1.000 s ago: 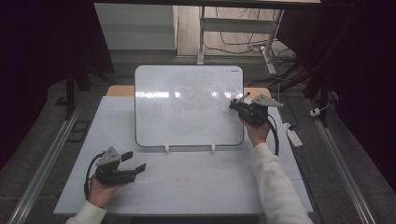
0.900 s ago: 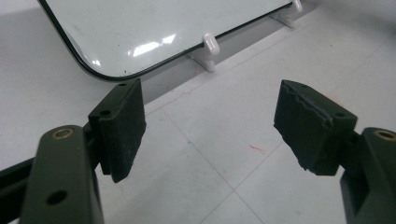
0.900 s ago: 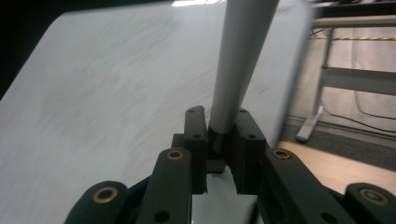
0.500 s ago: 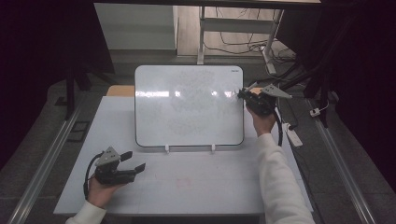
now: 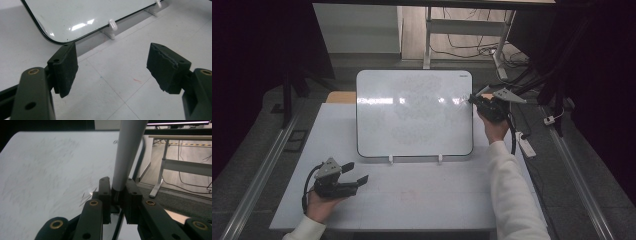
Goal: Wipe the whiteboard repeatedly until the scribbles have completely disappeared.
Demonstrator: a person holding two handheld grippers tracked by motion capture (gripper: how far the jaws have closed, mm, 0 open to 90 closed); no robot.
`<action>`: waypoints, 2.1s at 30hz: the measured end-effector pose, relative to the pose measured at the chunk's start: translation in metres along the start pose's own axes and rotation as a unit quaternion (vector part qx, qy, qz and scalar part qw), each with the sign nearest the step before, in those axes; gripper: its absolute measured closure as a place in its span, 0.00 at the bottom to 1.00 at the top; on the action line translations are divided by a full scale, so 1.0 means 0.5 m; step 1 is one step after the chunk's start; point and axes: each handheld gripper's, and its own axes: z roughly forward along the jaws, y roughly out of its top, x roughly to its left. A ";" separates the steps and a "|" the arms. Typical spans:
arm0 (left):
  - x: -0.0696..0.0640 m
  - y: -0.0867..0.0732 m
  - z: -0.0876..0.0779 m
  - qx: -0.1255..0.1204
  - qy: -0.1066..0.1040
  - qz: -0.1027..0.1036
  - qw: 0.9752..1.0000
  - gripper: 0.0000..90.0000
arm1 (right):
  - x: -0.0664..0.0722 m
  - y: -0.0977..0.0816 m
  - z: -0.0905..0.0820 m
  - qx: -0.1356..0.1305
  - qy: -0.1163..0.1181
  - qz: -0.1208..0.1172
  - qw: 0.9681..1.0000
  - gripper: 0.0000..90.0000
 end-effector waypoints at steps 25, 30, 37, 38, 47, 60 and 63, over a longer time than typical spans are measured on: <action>0.001 0.000 -0.001 -0.002 0.000 0.000 1.000 0.29 | 0.043 -0.014 0.026 0.000 0.041 -0.001 0.999 0.87; 0.002 0.000 -0.001 -0.002 0.001 -0.001 1.000 0.29 | 0.015 0.014 0.035 -0.023 0.015 0.018 0.999 0.87; 0.002 0.000 0.000 -0.001 0.001 -0.002 1.000 0.29 | 0.060 -0.011 0.044 0.004 0.060 -0.007 0.998 0.87; 0.002 0.000 0.000 -0.001 0.000 -0.001 1.000 0.29 | 0.067 -0.014 0.043 0.008 0.064 -0.017 0.998 0.87; 0.001 0.001 -0.003 -0.005 0.001 0.000 1.000 0.29 | 0.034 -0.005 0.036 -0.013 0.040 0.008 0.999 0.87; 0.003 0.001 -0.001 -0.003 0.001 -0.002 1.000 0.29 | 0.061 -0.028 0.030 0.002 0.061 -0.019 0.998 0.87; 0.000 0.001 -0.002 -0.003 0.001 0.001 1.000 0.29 | 0.050 -0.026 0.024 -0.001 0.055 -0.014 0.998 0.87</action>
